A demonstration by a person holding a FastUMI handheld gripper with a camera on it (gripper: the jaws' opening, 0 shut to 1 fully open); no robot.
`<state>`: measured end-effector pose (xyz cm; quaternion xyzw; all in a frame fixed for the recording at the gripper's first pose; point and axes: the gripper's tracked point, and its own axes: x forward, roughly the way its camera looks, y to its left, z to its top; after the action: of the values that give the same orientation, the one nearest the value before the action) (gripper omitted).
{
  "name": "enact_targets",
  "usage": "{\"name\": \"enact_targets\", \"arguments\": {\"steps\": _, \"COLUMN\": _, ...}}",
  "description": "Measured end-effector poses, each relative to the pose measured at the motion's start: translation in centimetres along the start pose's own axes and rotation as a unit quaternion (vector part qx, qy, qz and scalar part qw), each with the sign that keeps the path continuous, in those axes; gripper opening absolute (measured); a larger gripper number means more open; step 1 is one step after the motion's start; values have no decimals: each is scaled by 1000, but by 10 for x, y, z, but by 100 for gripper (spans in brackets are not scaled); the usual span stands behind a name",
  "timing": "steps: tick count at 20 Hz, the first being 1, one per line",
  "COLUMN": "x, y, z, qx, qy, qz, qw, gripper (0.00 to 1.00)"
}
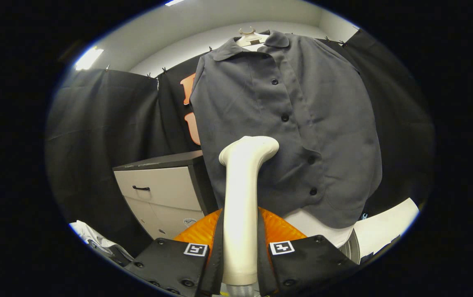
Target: Iron the clothes twice with a garment steamer, once on the left side and once on the right side.
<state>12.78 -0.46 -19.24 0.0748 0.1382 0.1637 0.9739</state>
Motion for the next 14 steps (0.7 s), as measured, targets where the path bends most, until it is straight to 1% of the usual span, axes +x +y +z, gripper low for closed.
{"name": "enact_targets", "arguments": {"steps": 8, "x": -7, "y": -7, "z": -53, "qx": -8, "qy": 46, "qz": -11, "qw": 999, "gripper": 41}}
{"name": "enact_targets", "arguments": {"steps": 11, "x": -10, "y": -7, "z": -62, "qx": -4, "qy": 57, "qz": -10, "qw": 998, "gripper": 41}}
{"name": "enact_targets", "arguments": {"steps": 14, "x": -16, "y": -6, "z": -60, "qx": -5, "qy": 62, "qz": -7, "qw": 998, "gripper": 41}}
